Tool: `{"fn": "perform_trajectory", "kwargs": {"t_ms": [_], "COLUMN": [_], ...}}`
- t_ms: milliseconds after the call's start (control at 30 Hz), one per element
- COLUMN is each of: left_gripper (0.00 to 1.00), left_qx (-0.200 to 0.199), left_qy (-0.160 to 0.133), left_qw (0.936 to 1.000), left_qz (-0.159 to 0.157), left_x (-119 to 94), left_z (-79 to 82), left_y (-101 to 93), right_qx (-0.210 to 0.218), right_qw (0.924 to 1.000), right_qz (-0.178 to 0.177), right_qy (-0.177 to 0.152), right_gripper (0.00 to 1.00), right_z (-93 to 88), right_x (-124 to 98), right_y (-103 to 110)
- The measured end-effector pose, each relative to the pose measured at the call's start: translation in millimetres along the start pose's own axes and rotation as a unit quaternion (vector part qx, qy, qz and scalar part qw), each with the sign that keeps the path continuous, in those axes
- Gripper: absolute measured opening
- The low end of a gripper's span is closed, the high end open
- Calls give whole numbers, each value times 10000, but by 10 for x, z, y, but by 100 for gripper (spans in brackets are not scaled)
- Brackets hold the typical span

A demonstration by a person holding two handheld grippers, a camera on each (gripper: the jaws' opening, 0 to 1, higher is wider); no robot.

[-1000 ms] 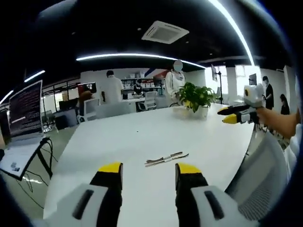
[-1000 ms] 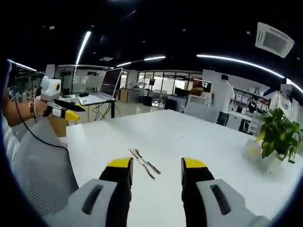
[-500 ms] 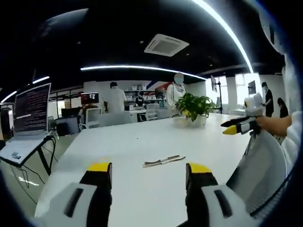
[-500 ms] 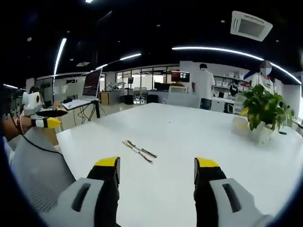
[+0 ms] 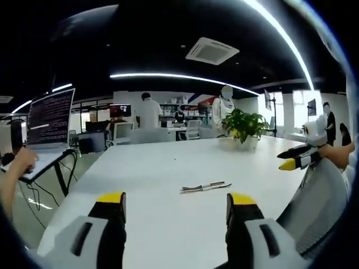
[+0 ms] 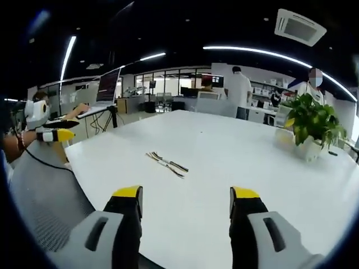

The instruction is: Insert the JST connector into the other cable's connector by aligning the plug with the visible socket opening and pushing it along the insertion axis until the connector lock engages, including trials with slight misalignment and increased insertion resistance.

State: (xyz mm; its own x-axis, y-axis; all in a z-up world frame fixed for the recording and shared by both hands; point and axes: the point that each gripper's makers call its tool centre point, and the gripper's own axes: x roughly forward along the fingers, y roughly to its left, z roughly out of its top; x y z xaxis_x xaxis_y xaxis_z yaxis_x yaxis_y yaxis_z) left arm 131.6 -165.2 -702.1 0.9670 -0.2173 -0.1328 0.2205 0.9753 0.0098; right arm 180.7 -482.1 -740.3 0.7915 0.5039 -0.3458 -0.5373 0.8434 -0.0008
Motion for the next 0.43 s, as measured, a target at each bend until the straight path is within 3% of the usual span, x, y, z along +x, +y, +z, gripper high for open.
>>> {"fn": "perform_trajectory", "kwargs": {"t_ms": [333,433], "left_gripper": [70,70], "left_qx": [-170,-130], "left_qy": [103,175], "left_qw": [9998,9997], "left_qz": [47,55], "left_x": [13,13], "left_z": [-53,-75], "left_y": [27,27], "right_qx": [317,385], "right_qw": [9995,9989], "right_qz": [54,28], "right_qy": [27,265], "right_gripper": [59,62], "right_z": [-52,-142], "right_x": [5,22], "right_y": [-10,-14]}}
